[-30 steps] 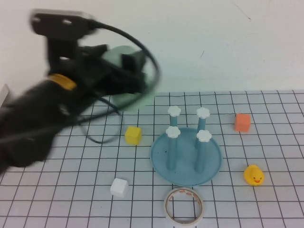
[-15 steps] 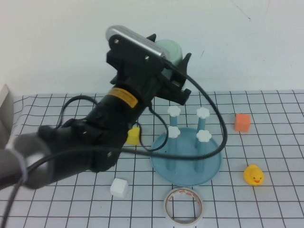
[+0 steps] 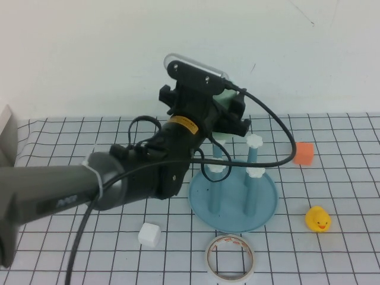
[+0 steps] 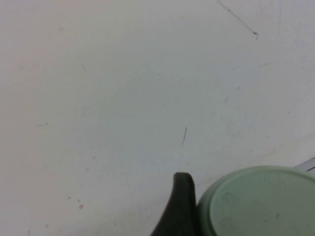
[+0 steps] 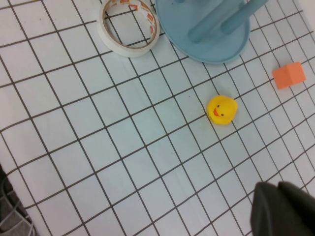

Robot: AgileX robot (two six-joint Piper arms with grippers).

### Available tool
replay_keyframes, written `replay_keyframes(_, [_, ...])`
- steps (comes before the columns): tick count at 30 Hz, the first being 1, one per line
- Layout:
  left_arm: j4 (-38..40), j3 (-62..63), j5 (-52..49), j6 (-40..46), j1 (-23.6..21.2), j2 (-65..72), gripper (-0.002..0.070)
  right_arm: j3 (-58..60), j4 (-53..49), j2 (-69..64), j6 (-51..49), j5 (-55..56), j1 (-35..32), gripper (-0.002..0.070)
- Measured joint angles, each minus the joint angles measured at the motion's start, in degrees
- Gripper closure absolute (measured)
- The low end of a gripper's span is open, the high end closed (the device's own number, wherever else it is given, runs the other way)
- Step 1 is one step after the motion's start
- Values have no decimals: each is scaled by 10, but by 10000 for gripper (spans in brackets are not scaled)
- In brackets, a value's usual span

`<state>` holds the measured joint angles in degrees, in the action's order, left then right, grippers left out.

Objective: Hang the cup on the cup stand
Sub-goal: Place the cup on the cup holder

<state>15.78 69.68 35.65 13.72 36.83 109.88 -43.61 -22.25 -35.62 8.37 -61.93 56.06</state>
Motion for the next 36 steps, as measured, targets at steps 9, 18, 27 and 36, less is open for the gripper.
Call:
replay_keyframes(9, [18,2,34,-15,0,45,122,0,0,0,0,-1,0,678])
replay_keyframes(18, [-37,2,22,-54,-6,51,122,0,0,0,0,-1,0,678])
replay_keyframes(27, [-49,6,18,-81,-22,70,122,0,0,0,0,-2,0,678])
replay_keyframes(36, [-58,6,14,-83,-25,87,122,0,0,0,0,-2,0,678])
